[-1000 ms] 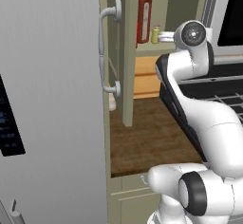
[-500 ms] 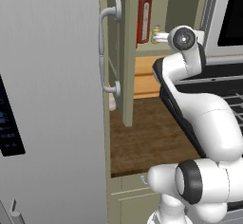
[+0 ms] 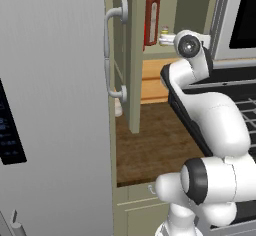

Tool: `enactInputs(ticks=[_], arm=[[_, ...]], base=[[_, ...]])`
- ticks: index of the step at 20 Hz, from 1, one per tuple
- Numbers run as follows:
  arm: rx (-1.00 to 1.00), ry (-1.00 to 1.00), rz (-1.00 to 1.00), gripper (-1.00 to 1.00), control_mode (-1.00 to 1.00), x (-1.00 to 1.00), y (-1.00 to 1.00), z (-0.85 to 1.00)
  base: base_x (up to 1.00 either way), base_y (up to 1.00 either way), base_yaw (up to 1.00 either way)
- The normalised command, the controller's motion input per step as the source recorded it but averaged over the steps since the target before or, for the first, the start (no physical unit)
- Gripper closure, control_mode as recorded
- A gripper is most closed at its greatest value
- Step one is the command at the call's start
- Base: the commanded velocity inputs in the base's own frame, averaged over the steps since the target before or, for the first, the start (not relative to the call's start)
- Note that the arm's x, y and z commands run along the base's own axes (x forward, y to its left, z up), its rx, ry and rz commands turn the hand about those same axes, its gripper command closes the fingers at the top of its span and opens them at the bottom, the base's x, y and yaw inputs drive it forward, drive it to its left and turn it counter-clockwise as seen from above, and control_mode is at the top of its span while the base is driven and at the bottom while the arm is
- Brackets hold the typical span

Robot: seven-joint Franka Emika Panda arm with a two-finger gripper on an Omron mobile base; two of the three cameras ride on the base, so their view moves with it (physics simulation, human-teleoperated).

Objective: Put the shaker and condiment bottle from the counter next to their counterparts in the cabinet.

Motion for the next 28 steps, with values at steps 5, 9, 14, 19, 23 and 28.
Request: enactInputs(ticks=[5, 9, 14, 19, 23, 28], arm=[[0.01, -0.01, 0.0, 1.0, -1.0, 0.15, -0.02, 0.0], [0.02, 0.0, 0.0, 1.0, -1.0, 0.08, -0.02, 0.0], [0.02, 0.0, 0.0, 1.0, -1.0, 0.12, -0.04, 0.0], [0.04, 0.0, 0.0, 1.0, -1.0, 0.15, -0.07, 0.0], [0.02, 0.0, 0.0, 1.0, -1.0, 0.14, -0.05, 0.0], [0.02, 0.0, 0.0, 1.0, -1.0, 0.14, 0.0, 0.0]], base=[[0.0, 0.0, 0.0], [0.0, 0.0, 0.0], [0.0, 0.0, 0.0], [0.0, 0.0, 0.0], [0.0, 0.0, 0.0], [0.0, 0.0, 0.0]])
